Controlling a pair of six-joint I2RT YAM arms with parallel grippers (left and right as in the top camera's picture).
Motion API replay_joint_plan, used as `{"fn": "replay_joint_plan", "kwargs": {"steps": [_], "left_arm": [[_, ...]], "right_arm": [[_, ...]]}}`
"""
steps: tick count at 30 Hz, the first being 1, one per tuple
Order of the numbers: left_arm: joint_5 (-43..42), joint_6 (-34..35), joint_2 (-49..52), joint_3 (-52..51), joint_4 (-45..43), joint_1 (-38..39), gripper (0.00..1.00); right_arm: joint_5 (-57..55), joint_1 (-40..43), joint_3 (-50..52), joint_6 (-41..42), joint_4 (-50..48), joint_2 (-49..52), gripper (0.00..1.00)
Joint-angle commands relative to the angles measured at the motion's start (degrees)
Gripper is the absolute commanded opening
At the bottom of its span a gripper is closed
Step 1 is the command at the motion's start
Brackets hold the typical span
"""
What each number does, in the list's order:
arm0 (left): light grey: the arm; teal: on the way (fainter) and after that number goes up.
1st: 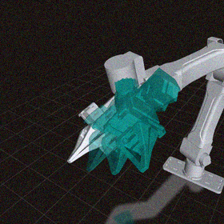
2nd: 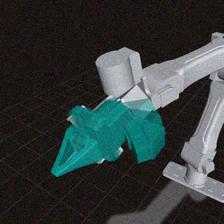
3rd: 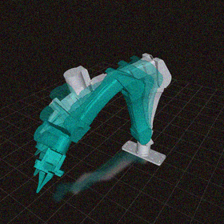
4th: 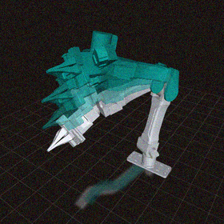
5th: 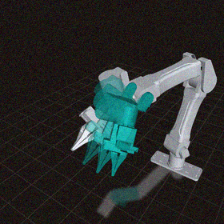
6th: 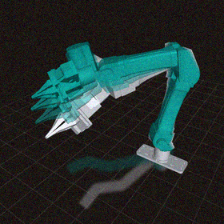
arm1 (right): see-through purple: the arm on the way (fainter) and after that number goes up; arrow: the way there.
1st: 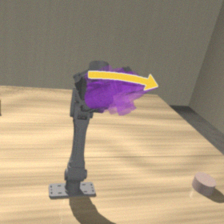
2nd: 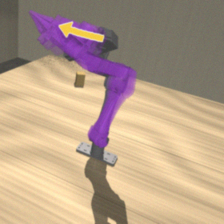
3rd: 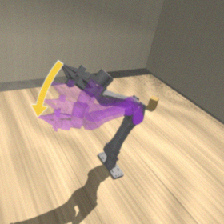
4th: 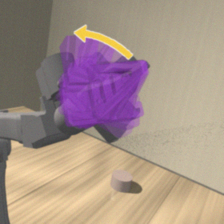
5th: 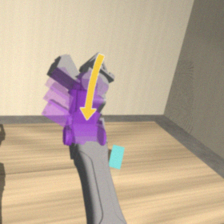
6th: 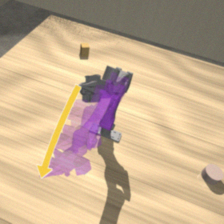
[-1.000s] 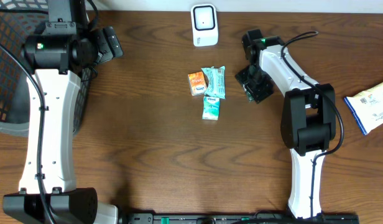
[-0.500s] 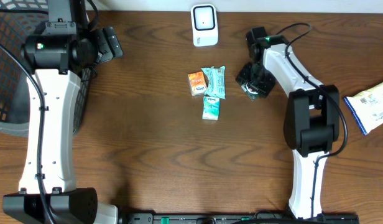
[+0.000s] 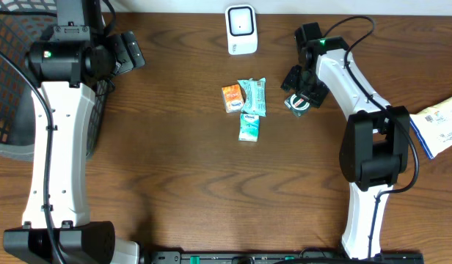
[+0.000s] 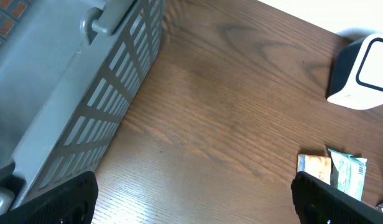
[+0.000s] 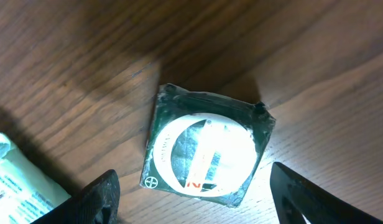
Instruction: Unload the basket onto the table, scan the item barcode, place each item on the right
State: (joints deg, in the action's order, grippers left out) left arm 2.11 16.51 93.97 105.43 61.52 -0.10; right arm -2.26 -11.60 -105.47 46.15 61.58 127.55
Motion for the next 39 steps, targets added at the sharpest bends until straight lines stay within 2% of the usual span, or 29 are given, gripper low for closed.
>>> {"fn": "replay_joint_plan", "kwargs": {"steps": [1,6,11,15,17,19,22,30,33,39], "left_arm": [[0.94,0.09,0.02,0.17,0.15,0.07,0.98],[0.94,0.09,0.02,0.17,0.15,0.04,0.98],[0.94,0.09,0.02,0.17,0.15,0.07,0.98],[0.94,0.09,0.02,0.17,0.15,0.04,0.98],[0.94,0.09,0.02,0.17,0.15,0.04,0.98],[0.94,0.09,0.02,0.17,0.15,0.07,0.98],[0.94,0.09,0.02,0.17,0.15,0.07,0.98],[0.94,0.09,0.02,0.17,0.15,0.07,0.98],[0.94,0.09,0.02,0.17,0.15,0.07,0.98],[0.94,0.09,0.02,0.17,0.15,0.07,0.98]], "right_arm": [[-1.27,0.26,1.73,7.21,0.13,-1.22,0.74],[-0.94,0.37,7.02,10.88,-3.63,-1.2,0.77],[3.43,0.26,12.48,5.09,-11.41,-1.2,0.78],[3.91,0.26,14.14,3.45,-11.34,-1.22,0.78],[3.93,0.46,14.12,1.92,-10.58,-1.22,0.74],[3.93,0.83,13.94,-0.85,-9.55,-1.33,0.64],[3.96,1.6,13.53,-4.85,-8.07,-1.49,0.57],[4.59,2.89,13.2,-14.51,-6.29,-6.16,0.59],[8.74,2.93,13.18,-21.2,-7.72,-9.97,0.6],[28.55,3.23,13.18,-31.58,-12.52,-18.75,0.54]]}}
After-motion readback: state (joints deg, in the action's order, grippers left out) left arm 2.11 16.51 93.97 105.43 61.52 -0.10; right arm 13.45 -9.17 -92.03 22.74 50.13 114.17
